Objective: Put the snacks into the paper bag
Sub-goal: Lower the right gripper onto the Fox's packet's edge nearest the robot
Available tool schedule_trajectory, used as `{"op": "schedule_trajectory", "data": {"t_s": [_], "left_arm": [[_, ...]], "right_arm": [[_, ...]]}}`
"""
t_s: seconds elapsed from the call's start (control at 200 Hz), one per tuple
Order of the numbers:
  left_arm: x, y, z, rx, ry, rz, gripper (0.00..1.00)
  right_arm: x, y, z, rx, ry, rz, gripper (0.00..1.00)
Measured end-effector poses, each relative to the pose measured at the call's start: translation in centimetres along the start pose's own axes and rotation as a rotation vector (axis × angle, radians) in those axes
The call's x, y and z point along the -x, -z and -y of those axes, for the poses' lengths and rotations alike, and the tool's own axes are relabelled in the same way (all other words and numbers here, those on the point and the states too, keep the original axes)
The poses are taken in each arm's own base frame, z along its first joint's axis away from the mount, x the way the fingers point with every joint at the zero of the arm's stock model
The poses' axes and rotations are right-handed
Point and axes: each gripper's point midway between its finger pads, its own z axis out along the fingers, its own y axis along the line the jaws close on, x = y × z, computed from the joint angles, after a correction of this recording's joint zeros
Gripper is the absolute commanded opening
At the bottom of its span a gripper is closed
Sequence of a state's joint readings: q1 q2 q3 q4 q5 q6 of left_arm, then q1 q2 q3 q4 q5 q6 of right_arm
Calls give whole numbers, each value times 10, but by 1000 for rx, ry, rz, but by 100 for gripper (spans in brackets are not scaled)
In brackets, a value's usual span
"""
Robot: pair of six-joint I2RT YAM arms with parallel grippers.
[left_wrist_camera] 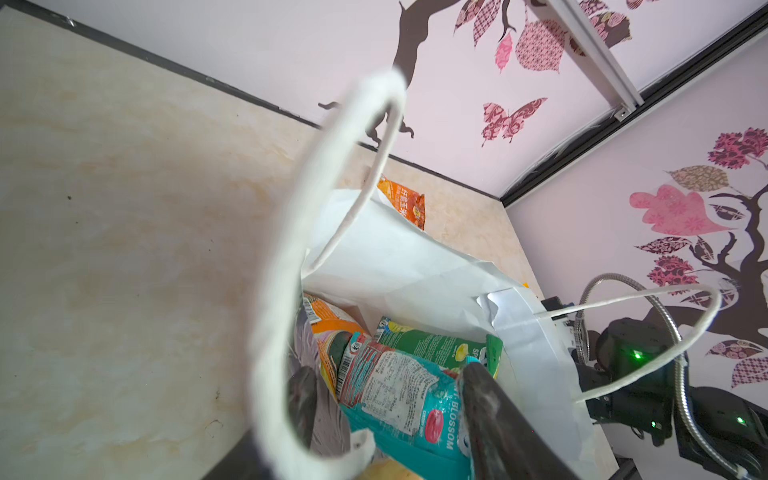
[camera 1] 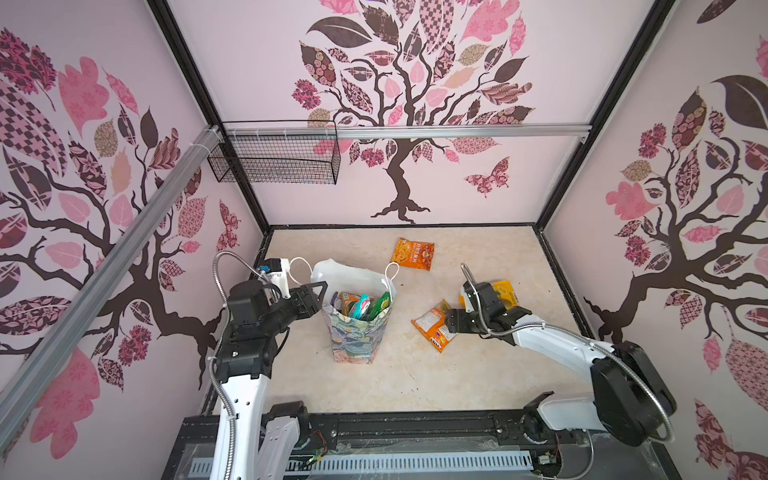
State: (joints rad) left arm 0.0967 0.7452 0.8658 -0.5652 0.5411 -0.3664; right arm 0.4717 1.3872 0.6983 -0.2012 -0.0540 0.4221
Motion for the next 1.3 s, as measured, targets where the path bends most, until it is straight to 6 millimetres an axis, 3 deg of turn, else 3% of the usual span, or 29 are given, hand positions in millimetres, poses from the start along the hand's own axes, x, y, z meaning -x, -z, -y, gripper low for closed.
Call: {"op": "schedule_trajectory", "data": {"t_s": [0.19,0.38,0.485,0.695,0.82,0.985,1.115,1.3], "left_arm": [[1,7,4,8,-19,24,64],[5,13,5,22,-32,54,65],[5,13,3,25,-27,54,65],[10,13,-8,45,2,63,65],[10,13,-7,34,4,61,65],[12,14,-7,29,6,68,65],[13,16,-5,23,1,74,65],[13,16,-2,10,-1,75,65]], "right_arm": [[-9,-18,6,-5,-7,-54,68],[-14,-19,0,42,-19,-58,58],[-33,-11,-5,74,-27,-69,58],[-67,16,-37,186,0,-100,62],[-61,31,-32,163,-6,-63,69],[-50,43,-26,126,-6,2,70],[-42,39,-25,125,-11,23,68],[-35,19,-24,172,-51,15,67]]}}
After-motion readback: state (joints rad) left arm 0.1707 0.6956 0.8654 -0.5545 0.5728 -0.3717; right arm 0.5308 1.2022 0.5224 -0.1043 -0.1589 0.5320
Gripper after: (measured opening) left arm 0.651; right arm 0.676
